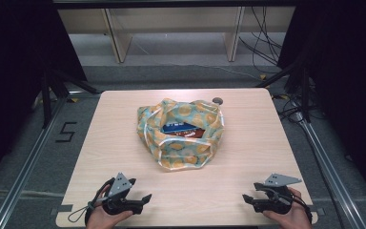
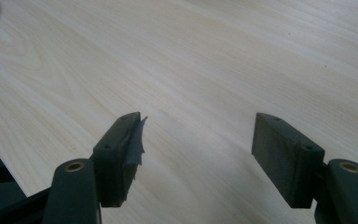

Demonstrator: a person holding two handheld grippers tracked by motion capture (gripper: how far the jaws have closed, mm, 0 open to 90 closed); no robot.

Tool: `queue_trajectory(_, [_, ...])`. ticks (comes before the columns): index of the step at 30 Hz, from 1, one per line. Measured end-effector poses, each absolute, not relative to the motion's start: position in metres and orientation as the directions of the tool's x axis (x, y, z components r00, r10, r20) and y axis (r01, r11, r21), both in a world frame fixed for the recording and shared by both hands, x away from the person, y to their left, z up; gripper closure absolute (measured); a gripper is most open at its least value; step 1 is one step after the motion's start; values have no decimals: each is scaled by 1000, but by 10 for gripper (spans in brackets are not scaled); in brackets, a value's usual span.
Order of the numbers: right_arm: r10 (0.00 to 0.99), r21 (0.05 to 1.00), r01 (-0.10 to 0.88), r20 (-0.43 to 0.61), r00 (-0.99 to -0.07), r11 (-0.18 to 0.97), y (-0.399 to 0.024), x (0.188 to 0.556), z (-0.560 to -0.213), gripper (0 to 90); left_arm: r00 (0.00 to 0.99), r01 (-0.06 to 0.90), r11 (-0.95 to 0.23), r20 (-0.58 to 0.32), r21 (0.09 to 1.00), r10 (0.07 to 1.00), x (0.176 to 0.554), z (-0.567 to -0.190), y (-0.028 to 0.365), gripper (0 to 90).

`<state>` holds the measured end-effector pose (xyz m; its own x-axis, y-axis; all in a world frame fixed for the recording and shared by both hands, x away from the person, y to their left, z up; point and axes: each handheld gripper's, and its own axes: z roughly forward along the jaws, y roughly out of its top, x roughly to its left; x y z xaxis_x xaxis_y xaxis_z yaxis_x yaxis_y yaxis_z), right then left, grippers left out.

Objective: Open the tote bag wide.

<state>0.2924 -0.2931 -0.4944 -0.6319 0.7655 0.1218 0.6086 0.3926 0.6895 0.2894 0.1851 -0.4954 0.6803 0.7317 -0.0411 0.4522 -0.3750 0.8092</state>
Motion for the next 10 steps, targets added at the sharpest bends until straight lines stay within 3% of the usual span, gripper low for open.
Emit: queue_trajectory(10, [766,668,621,119,-632,409,-291,292,-496,335,671,493,-402,-43,771,741,295,-500,189,176])
